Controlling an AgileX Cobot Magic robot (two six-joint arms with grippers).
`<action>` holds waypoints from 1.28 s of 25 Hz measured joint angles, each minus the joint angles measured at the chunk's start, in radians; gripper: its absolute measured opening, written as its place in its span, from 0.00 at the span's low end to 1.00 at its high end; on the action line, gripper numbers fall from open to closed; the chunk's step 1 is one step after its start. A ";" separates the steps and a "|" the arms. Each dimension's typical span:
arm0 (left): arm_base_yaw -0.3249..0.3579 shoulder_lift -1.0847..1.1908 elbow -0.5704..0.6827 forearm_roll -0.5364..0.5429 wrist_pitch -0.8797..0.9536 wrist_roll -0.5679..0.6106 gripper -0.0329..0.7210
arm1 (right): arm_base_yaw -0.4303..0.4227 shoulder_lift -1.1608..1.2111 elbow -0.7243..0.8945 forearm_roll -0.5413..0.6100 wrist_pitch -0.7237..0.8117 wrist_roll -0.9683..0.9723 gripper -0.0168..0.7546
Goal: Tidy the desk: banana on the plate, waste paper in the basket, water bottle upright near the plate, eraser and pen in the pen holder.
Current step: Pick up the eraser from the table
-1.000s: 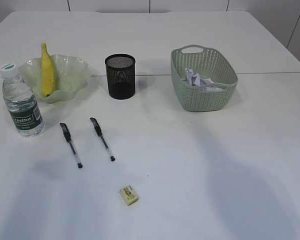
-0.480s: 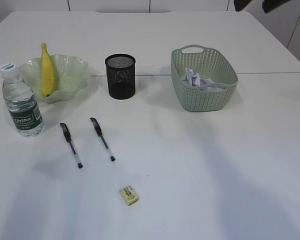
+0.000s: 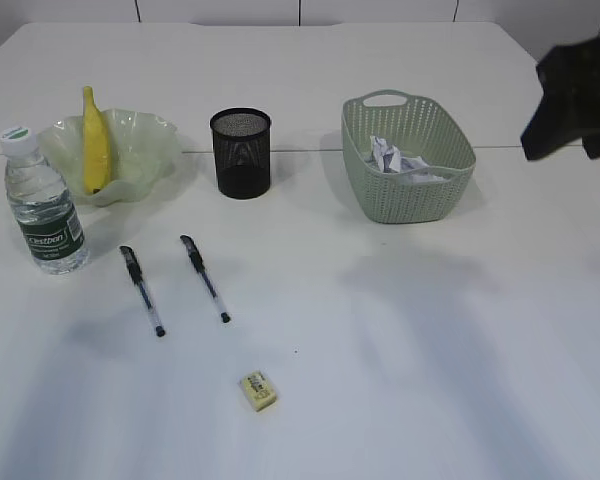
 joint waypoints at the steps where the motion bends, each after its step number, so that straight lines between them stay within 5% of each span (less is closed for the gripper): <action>1: 0.000 0.000 0.000 0.000 0.000 0.000 0.39 | 0.000 -0.021 0.040 0.000 -0.005 -0.008 0.61; 16: 0.000 0.000 0.000 -0.002 0.000 0.000 0.39 | 0.000 -0.257 0.292 0.000 -0.007 -0.067 0.61; 32: 0.000 0.000 0.000 -0.007 0.000 0.000 0.40 | 0.000 -0.287 0.316 0.018 -0.003 -0.067 0.61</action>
